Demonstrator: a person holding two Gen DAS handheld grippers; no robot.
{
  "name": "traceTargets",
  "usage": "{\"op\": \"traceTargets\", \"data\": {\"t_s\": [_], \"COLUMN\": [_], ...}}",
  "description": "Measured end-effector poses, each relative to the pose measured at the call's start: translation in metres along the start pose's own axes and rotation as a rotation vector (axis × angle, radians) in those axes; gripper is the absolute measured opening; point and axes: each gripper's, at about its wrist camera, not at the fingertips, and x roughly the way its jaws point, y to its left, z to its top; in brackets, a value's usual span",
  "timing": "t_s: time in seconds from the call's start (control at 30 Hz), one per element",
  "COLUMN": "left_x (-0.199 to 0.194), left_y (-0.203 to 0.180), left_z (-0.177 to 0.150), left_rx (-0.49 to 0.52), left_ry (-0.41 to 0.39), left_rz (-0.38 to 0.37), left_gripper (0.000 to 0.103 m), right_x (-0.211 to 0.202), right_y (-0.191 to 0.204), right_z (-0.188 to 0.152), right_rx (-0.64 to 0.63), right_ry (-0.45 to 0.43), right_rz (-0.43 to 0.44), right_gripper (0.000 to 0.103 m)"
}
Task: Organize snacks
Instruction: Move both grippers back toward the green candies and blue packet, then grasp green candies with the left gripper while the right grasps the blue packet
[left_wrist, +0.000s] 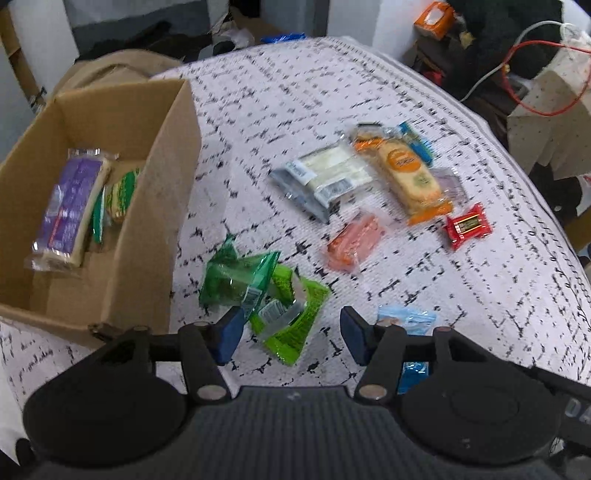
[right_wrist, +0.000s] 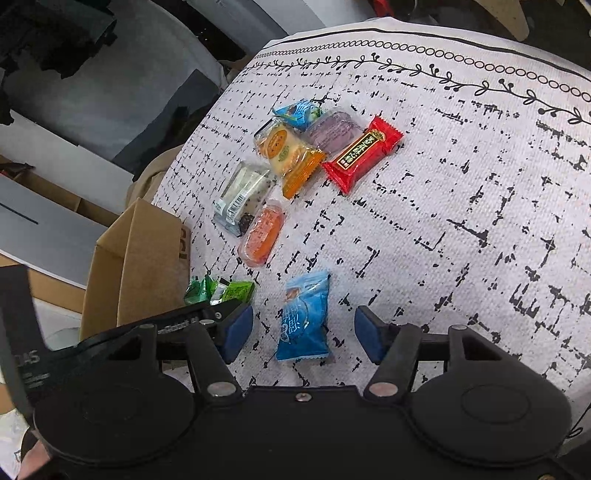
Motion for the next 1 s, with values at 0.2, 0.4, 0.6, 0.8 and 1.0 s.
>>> {"op": "traceTargets", "data": {"t_s": [0.2,0.4,0.6,0.8,1.0], "left_x": [0.009,-0.002,-0.019,-0.039,-0.049], "left_y": [0.004,0.009,0.012,0.019,0.021], "left_z": [0.002,0.004,0.008,0.006,0.009], "left_rx": [-0.050,-0.100,-0.121,-0.116,-0.114], "left_ry": [0.007,-0.022,-0.050,-0.087,-0.120], "left_rz": [-0.008,-0.043,-0.079,-0.095,-0.110], "left_gripper": [0.030,0.025,0.024,0.024,0.024], "right_x": [0.004,0.007,0.008,0.020,0.033], "right_y": [0.001,0.006,0.024,0.046,0.061], "right_z": [0.001,-0.002,-0.007,-0.014,-0.020], "right_rx": [-0.007,-0.047,-0.141,-0.230,-0.292], "right_ry": [0.006,0.011,-0.009,0.006,0.028], "right_rz": [-0.001,-0.022,-0.086,-0.130,-0.201], "right_gripper": [0.059,0.056,0.054,0.043,0.011]}}
